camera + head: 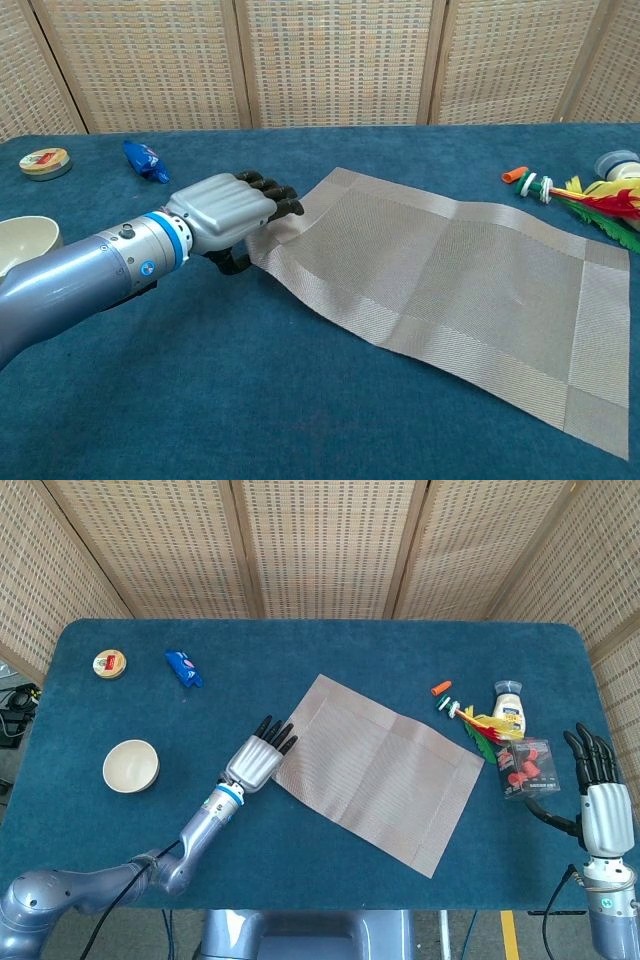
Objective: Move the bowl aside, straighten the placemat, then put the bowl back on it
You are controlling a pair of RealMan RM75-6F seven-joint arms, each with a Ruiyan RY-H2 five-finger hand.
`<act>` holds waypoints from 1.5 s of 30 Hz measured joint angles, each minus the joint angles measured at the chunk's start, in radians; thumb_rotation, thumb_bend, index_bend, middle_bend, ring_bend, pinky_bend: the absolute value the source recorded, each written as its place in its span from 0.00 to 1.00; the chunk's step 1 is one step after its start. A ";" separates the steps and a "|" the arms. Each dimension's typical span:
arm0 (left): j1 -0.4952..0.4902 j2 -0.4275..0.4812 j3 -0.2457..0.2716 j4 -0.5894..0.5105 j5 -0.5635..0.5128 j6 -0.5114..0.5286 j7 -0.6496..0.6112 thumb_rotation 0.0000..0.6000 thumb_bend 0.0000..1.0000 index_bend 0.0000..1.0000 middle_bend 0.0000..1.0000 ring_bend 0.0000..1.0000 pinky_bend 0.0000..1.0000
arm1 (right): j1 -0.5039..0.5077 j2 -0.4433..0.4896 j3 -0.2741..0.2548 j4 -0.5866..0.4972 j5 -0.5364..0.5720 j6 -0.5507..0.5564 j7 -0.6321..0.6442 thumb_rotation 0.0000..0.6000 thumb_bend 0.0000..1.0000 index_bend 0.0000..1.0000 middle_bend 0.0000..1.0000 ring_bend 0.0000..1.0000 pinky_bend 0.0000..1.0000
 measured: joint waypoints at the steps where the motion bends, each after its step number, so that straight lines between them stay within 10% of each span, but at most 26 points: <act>1: 0.000 0.000 0.001 0.001 0.007 0.004 -0.009 1.00 0.46 0.13 0.00 0.00 0.00 | 0.000 0.000 0.000 -0.001 0.000 -0.001 0.000 1.00 0.26 0.05 0.00 0.00 0.00; 30: 0.011 -0.051 -0.005 0.096 0.073 0.058 -0.075 1.00 0.57 0.60 0.00 0.00 0.00 | -0.001 0.009 -0.007 -0.019 -0.010 -0.008 0.023 1.00 0.26 0.07 0.00 0.00 0.00; 45: 0.051 0.028 0.016 0.002 0.111 0.106 -0.076 1.00 0.57 0.67 0.00 0.00 0.00 | -0.004 0.014 -0.012 -0.032 -0.025 0.003 0.019 1.00 0.26 0.08 0.00 0.00 0.00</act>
